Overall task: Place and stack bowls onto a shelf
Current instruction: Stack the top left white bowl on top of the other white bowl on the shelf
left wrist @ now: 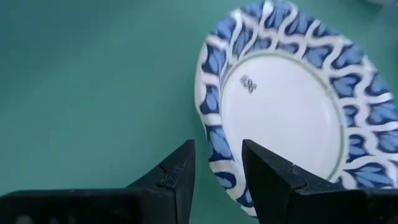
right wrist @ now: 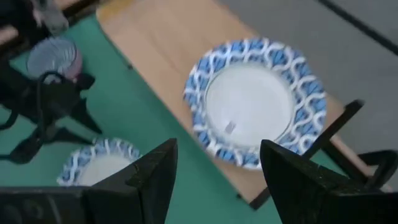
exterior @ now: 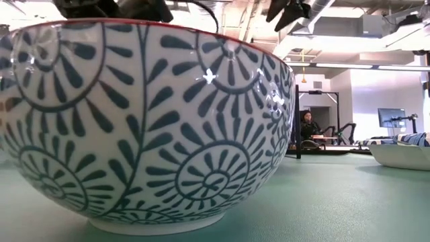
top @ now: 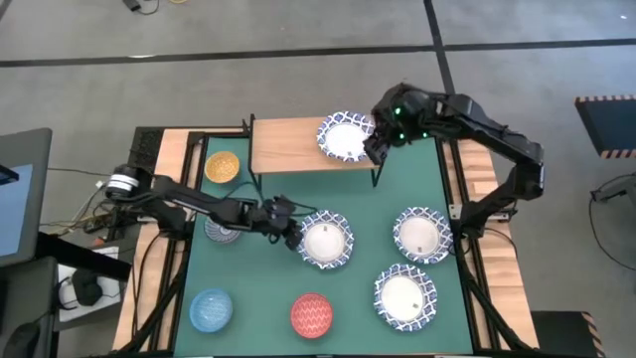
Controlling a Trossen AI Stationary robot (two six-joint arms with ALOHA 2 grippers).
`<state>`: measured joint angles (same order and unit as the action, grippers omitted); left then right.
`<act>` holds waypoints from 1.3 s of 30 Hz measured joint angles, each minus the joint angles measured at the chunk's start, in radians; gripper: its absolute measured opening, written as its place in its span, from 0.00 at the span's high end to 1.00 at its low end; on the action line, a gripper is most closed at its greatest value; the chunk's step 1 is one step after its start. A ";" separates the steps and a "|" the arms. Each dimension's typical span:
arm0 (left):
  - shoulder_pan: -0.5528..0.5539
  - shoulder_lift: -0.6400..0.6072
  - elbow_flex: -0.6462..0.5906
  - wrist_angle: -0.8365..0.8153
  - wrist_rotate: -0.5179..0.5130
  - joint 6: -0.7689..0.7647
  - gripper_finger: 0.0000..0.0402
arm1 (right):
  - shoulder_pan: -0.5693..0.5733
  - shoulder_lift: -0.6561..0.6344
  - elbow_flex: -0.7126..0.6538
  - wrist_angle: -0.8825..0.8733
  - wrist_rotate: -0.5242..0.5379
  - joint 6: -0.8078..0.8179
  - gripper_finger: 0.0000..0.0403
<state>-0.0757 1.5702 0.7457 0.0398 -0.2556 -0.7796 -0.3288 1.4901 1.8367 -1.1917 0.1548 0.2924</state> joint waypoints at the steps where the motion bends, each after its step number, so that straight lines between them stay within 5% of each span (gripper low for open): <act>1: 0.000 0.021 0.007 0.014 0.013 0.000 0.71 | 0.012 -0.007 -0.019 0.005 0.000 0.011 0.37; 8: 0.000 0.138 0.051 0.021 0.045 -0.026 0.74 | 0.067 -0.090 -0.177 0.027 0.001 0.085 0.37; 15: -0.001 0.164 0.093 0.019 0.066 -0.059 0.98 | 0.111 -0.196 -0.328 0.083 0.003 0.172 0.37; 26: -0.011 0.101 0.330 -0.183 0.033 0.113 0.99 | 0.244 -0.276 -0.596 0.324 -0.155 0.189 0.37; 39: 0.030 0.092 0.625 -0.417 0.004 0.350 1.00 | 0.293 -0.210 -0.632 0.434 -0.221 0.022 0.37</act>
<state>-0.0459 1.6623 1.3709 -0.3768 -0.2515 -0.4295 -0.0361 1.2799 1.2044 -0.7575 -0.0664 0.3146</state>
